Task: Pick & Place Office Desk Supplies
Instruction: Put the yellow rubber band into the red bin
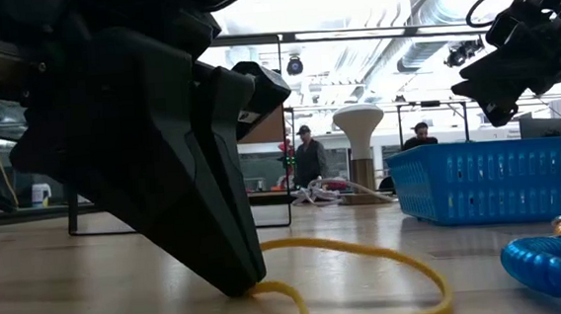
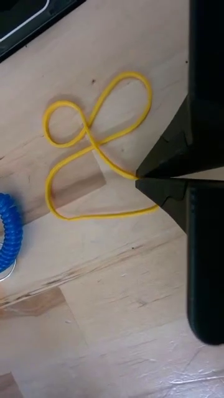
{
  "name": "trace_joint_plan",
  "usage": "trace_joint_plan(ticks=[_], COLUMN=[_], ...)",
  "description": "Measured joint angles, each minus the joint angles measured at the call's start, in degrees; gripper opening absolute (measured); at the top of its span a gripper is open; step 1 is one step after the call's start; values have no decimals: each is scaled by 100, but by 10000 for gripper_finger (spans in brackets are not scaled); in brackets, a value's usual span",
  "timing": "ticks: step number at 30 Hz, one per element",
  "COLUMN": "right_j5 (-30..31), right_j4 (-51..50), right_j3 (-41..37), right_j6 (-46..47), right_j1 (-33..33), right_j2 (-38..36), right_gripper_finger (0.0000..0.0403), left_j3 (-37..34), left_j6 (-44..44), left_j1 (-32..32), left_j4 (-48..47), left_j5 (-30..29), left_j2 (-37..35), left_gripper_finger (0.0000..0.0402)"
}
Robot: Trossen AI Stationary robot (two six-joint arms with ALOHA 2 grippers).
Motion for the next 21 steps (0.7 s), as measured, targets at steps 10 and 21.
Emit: trace_joint_plan(ticks=[10, 21], right_j5=[-1, -1], right_j4=[-2, -2], right_j3=[0, 0], right_j6=[0, 0], right_j1=[0, 0], right_j2=[0, 0], right_gripper_finger=[111, 111], left_j3=[64, 62], left_j6=[-368, -386], left_j1=[-50, -78], left_j4=[-7, -219], left_j5=[58, -54], left_j2=[-231, -534], left_gripper_finger=[1, 1])
